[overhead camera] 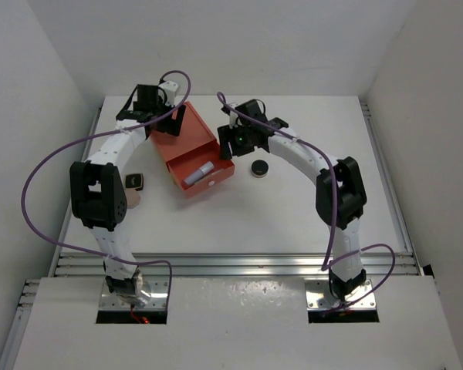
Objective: Organize the makeup
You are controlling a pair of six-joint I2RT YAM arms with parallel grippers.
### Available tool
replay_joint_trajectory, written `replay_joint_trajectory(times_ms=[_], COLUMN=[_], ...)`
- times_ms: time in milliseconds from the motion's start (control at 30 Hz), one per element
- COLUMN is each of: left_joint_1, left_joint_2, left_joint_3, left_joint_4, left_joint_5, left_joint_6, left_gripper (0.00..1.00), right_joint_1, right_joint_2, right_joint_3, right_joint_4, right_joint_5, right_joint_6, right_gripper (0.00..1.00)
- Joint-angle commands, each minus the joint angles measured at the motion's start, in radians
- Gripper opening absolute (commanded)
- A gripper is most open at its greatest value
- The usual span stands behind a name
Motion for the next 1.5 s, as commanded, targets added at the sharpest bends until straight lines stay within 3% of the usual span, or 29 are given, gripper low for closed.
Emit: replay_joint_trajectory(times_ms=[0,67,300,500,800,1133,1467], left_joint_1=[-0.021,-0.021,-0.021,-0.021,-0.021,-0.021,-0.021], left_joint_2=[0.041,0.041,0.041,0.041,0.041,0.041,-0.025], left_joint_3=[-0.029,-0.029,-0.029,-0.029,-0.029,0.026,0.157], left_joint_4=[-0.151,-0.151,-0.160,-0.160,-0.160,-0.208,-0.272], left_joint_5=[-0.013,-0.013,-0.013,-0.013,-0.013,-0.004,0.016], left_joint_6=[0.026,0.026,0.026,0.026,0.026,0.026,0.026], left_gripper=[0.91,0.91,0.91,0.91,0.91,1.00,1.00], right_joint_1=[0.005,0.011,0.014,0.022,0.040,0.040,0.040], right_joint_2=[0.012,0.020,0.032,0.047,0.064,0.047,0.050], right_joint_3=[0.011,0.020,0.013,0.013,0.046,0.054,0.055], right_joint_4=[0.060,0.055,0.060,0.063,0.047,0.043,0.054], right_joint_5=[-0.036,-0.042,-0.038,-0.005,0.059,0.068,0.067], right_joint_6=[0.010,0.013,0.003,-0.017,-0.085,-0.129,-0.115], right_gripper=[0.57,0.56,0.37,0.29,0.00,0.00,0.00])
